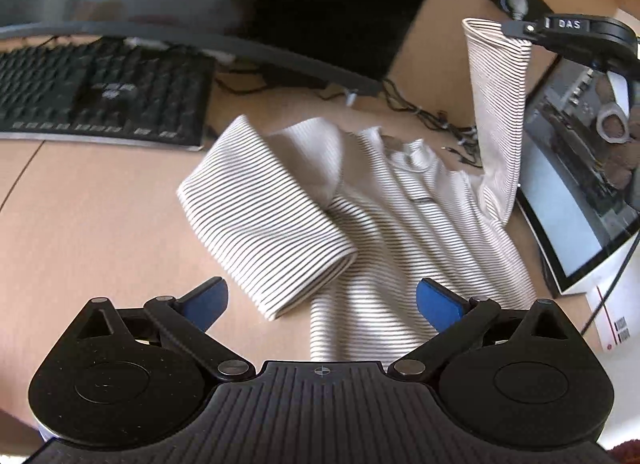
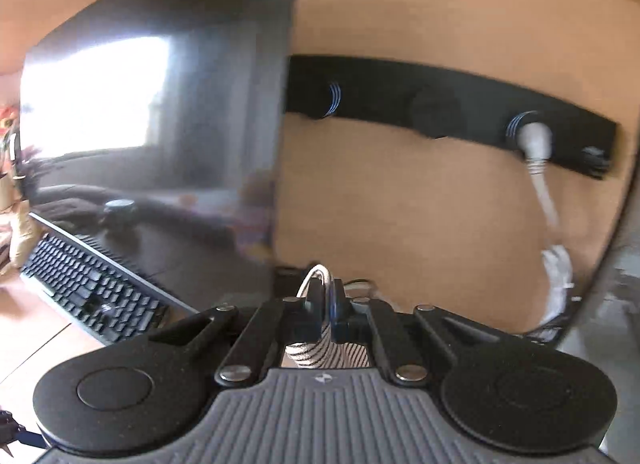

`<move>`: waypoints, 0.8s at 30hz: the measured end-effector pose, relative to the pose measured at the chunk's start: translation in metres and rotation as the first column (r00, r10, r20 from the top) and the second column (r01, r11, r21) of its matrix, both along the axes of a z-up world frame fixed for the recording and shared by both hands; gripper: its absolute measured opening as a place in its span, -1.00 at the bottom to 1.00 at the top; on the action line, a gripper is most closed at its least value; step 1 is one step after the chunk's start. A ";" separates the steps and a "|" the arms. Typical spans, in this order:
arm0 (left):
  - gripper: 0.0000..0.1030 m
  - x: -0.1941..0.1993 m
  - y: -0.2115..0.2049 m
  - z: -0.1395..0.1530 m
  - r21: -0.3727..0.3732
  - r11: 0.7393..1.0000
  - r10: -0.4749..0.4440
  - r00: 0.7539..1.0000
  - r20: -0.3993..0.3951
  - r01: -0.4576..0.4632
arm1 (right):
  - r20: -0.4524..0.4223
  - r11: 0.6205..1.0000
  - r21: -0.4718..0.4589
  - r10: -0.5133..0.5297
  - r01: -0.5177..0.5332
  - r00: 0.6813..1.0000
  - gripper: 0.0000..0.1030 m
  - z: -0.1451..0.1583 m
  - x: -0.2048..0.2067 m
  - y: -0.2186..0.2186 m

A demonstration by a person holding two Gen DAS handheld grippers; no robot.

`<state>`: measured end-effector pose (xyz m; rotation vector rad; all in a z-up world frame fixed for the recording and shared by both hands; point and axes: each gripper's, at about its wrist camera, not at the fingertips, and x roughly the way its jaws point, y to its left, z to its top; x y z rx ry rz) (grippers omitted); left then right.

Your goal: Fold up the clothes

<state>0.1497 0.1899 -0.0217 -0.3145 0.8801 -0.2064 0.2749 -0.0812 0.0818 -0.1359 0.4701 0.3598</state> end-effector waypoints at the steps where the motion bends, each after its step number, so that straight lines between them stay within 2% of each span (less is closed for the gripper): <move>1: 0.99 -0.002 0.004 -0.001 -0.003 1.000 0.011 1.000 -0.006 -0.011 | -0.005 1.000 0.012 0.011 -0.011 1.000 -0.92 -0.002 0.004 0.004; 5: 1.00 -0.007 0.016 -0.004 -0.008 0.999 0.048 0.999 -0.023 -0.049 | -0.026 0.997 0.072 0.029 -0.027 0.999 -0.85 -0.005 0.007 0.014; 7: 1.00 -0.009 0.022 -0.006 -0.007 0.998 0.064 0.998 -0.029 -0.064 | -0.052 0.994 0.107 0.036 -0.030 0.998 -0.73 -0.010 0.005 0.014; 8: 1.00 -0.011 0.024 -0.007 -0.007 0.997 0.072 0.997 -0.032 -0.072 | -0.073 0.991 0.127 0.040 -0.031 0.997 -0.71 -0.014 0.005 0.014; 10: 1.00 -0.012 0.032 -0.008 -0.008 0.996 0.090 0.995 -0.035 -0.090 | -0.173 0.980 0.199 0.048 -0.013 0.984 -0.59 -0.030 0.001 0.011; 11: 1.00 -0.013 0.036 -0.009 -0.010 0.995 0.100 0.994 -0.037 -0.100 | -0.240 0.970 0.243 0.059 0.001 0.969 -0.51 -0.042 0.000 0.007; 13: 1.00 -0.015 0.044 -0.010 -0.010 0.993 0.121 0.992 -0.044 -0.122 | -0.389 0.943 0.333 0.114 0.024 0.914 -0.49 -0.072 -0.010 0.005; 15: 1.00 -0.015 0.053 -0.012 -0.011 0.990 0.138 0.989 -0.052 -0.139 | -0.527 0.909 0.411 0.181 0.063 0.831 -0.49 -0.109 -0.026 0.010; 18: 1.00 -0.015 0.062 -0.011 -0.012 0.988 0.152 0.987 -0.056 -0.153 | -0.643 0.864 0.484 0.243 0.139 0.727 -0.49 -0.155 -0.045 0.024; 20: 1.00 -0.015 0.066 -0.010 -0.011 0.988 0.155 0.986 -0.053 -0.156 | -0.652 0.864 0.483 0.244 0.145 0.718 -0.49 -0.168 -0.051 0.041; 24: 1.00 -0.015 0.070 -0.008 -0.011 0.987 0.158 0.986 -0.046 -0.159 | -0.639 0.891 0.440 0.224 0.111 0.736 -0.48 -0.178 -0.056 0.074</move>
